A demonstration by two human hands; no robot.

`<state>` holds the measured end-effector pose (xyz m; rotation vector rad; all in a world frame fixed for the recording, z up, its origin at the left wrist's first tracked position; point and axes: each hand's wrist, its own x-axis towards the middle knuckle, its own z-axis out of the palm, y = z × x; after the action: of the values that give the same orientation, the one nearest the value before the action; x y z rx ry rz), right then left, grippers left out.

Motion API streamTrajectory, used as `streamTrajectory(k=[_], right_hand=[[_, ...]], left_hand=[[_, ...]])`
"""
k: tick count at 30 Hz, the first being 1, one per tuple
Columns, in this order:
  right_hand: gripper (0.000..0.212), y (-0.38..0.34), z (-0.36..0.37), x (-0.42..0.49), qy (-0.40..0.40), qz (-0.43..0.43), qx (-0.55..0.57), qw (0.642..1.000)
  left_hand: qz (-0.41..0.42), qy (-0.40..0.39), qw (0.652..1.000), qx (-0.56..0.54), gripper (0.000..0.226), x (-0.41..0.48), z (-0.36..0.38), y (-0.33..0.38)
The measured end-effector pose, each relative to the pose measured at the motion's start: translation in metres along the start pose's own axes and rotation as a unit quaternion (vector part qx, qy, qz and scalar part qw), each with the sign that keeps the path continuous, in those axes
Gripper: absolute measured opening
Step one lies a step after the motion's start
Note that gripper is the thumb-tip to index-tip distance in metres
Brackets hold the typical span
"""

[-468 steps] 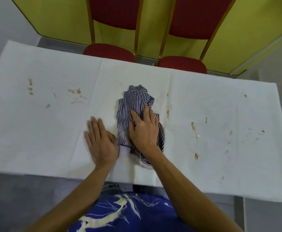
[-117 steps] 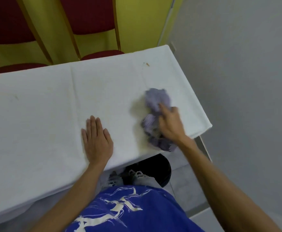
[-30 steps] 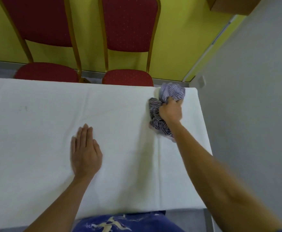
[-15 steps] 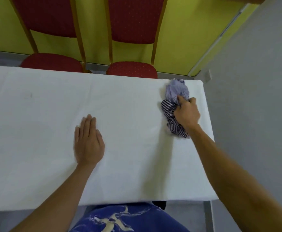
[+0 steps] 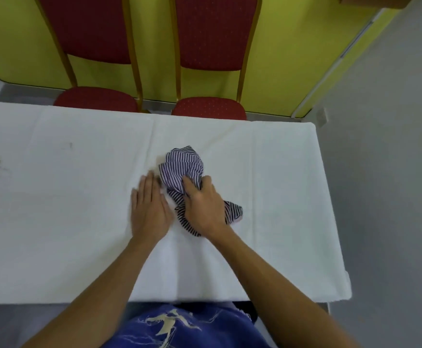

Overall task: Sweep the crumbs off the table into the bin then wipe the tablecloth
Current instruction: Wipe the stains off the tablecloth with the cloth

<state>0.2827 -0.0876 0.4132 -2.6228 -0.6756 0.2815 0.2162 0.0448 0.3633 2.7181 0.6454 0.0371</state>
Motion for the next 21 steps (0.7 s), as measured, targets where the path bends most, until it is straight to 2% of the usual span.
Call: streamTrajectory(k=[2, 4, 8, 10, 12, 15, 21], right_hand=[[0.05, 0.033, -0.018, 0.006, 0.002, 0.041, 0.003, 0.999], [0.049, 0.072, -0.04, 0.013, 0.028, 0.115, -0.002, 0.993], [0.051, 0.133, -0.086, 0.018, 0.109, 0.326, 0.031, 0.939], [0.053, 0.134, -0.09, 0.031, 0.121, 0.383, 0.044, 0.915], [0.054, 0.112, -0.081, 0.053, 0.121, 0.387, 0.06, 0.912], [0.053, 0.053, -0.06, 0.094, 0.1, 0.35, 0.085, 0.928], [0.048, -0.124, 0.012, 0.156, -0.015, 0.2, 0.097, 0.975]], left_hand=[[0.023, -0.032, 0.999, -0.003, 0.055, -0.001, -0.004, -0.005], [0.008, -0.05, 0.999, -0.007, 0.056, -0.003, -0.013, -0.027], [-0.112, -0.017, 0.994, 0.0, 0.056, -0.01, -0.038, -0.097], [-0.166, 0.002, 0.986, 0.006, 0.056, -0.014, -0.053, -0.138], [-0.211, 0.013, 0.977, 0.008, 0.055, -0.017, -0.067, -0.173], [-0.232, 0.017, 0.973, 0.008, 0.055, -0.02, -0.073, -0.198], [-0.216, 0.041, 0.975, -0.001, 0.06, -0.019, -0.069, -0.196]])
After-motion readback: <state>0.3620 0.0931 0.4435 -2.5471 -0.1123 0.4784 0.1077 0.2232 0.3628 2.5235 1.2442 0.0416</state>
